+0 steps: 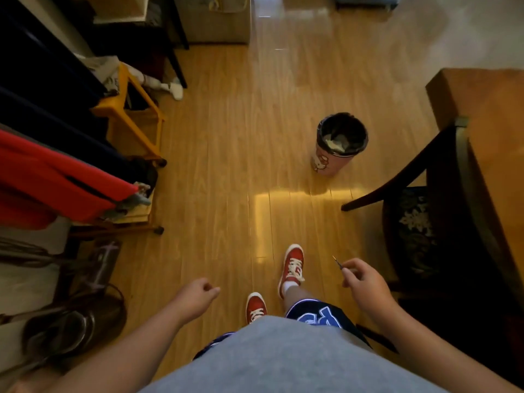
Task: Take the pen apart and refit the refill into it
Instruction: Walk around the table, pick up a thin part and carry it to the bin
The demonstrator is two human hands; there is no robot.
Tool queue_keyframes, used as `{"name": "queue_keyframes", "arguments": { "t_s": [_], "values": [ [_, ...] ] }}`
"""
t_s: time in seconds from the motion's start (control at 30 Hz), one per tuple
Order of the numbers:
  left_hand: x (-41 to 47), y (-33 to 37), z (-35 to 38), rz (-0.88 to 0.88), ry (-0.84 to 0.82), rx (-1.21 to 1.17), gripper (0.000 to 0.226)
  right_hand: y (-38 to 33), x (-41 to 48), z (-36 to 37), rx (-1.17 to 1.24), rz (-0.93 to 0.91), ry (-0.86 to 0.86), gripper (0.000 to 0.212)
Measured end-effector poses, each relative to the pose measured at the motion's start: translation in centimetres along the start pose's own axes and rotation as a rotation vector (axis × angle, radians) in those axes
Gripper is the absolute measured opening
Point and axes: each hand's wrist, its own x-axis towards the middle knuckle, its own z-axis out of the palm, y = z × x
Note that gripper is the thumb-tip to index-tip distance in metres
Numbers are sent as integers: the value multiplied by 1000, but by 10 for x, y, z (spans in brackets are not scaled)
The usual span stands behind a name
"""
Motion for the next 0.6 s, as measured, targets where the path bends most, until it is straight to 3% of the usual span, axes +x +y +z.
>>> {"name": "queue_keyframes", "arguments": {
  "t_s": [0.23,0.6],
  "values": [
    [68,113,-53,91,-21,-17,23,-33,97,-22,-24,98,-55,12],
    [132,160,-145,-148,66,-110,21,-192,272,-52,-9,-24,-209,9]
  ]
}}
